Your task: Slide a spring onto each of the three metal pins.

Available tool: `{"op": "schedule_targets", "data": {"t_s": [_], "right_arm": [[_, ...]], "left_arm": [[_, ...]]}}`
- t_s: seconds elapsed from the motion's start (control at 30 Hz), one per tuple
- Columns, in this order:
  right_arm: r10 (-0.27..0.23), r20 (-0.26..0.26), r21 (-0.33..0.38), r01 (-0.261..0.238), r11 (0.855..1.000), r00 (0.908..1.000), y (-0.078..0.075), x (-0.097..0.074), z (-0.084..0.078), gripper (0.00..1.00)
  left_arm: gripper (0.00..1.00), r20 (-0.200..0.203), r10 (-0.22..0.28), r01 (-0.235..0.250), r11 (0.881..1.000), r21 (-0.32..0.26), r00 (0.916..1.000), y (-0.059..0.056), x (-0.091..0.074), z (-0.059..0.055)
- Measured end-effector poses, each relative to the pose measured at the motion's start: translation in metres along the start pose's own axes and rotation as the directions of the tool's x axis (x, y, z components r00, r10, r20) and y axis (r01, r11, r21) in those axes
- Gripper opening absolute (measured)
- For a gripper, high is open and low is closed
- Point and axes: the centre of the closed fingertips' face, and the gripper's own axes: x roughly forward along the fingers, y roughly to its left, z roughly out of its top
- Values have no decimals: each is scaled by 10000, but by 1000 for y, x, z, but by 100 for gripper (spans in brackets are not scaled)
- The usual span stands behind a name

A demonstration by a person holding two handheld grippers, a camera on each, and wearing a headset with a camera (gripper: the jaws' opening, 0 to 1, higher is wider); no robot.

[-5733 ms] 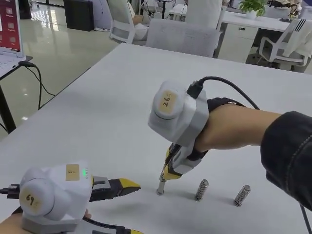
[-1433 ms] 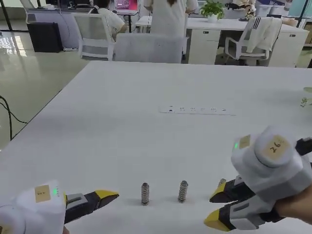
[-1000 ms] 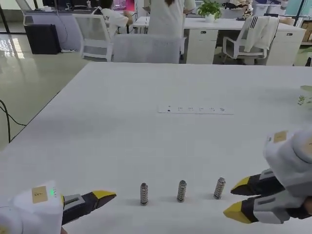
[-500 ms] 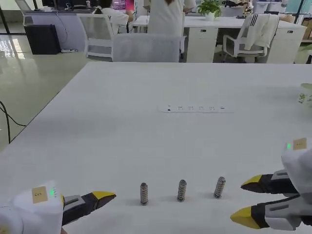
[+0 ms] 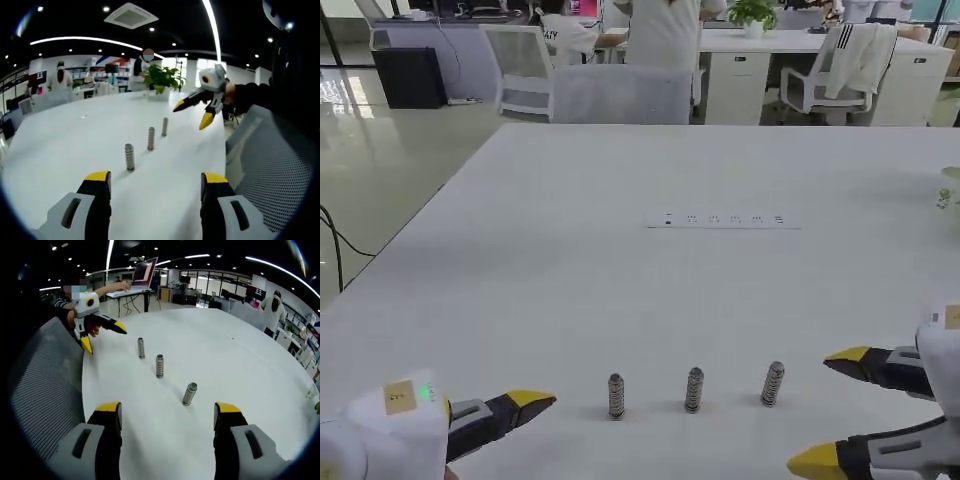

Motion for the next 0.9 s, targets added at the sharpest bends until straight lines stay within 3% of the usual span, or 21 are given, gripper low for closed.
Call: {"op": "schedule_targets", "data": {"t_s": [0.47, 0.57, 0.9], "right_arm": [[-6, 580, 184, -4, 9998, 9983, 5, 8, -2, 92], [-212, 1117, 378, 171, 9991, 9935, 5, 8, 4, 93], [-524, 1706, 580, 431, 9974, 9839, 5, 8, 5, 95]], "left_arm": [[72, 84, 135, -133, 9994, -332, 9999, 1, -1, 1], [73, 178, 165, -157, 9989, -446, 9997, 2, -1, 2], [75, 311, 254, -235, 9979, -601, 9992, 2, -2, 3]]}}
